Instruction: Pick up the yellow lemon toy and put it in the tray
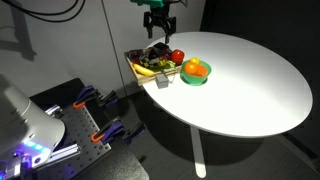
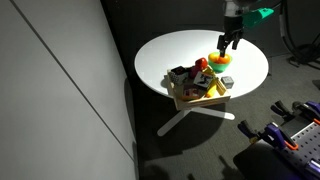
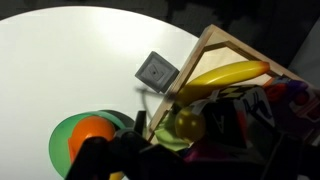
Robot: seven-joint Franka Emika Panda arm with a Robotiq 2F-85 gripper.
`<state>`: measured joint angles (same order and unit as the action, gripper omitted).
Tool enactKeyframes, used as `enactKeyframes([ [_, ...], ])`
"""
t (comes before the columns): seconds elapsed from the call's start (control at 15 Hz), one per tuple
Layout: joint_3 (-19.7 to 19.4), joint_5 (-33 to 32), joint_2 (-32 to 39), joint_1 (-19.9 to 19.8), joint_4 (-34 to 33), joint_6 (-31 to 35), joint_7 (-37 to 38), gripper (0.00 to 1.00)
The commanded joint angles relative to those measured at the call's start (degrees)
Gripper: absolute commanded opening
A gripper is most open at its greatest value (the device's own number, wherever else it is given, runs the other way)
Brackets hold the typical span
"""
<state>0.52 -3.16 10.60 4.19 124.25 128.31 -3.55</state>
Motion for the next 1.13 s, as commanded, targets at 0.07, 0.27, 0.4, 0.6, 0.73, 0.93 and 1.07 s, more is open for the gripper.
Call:
enactKeyframes([
  [0.07, 1.23, 5.9, -6.65, -1.93, 1.54, -8.33, -6.68, 1.0],
  [0.27, 0.85, 6.55, -9.68, -1.87, 2.04, -10.98, -7.35, 1.0],
  [0.4, 0.64, 6.16, -11.32, -1.83, 2.58, -10.41, -5.65, 1.0],
  [0.6, 0.47, 5.85, -13.01, -1.94, 3.23, -9.2, -3.85, 1.0],
  [0.73, 0.4, 5.76, -13.74, -2.02, 3.49, -9.18, -3.3, 1.0],
  [0.93, 0.53, 5.25, -12.13, -1.79, 1.93, -10.24, -4.28, 1.0],
  [1.07, 0.52, 5.25, -12.22, -1.79, 1.99, -10.24, -4.21, 1.0],
])
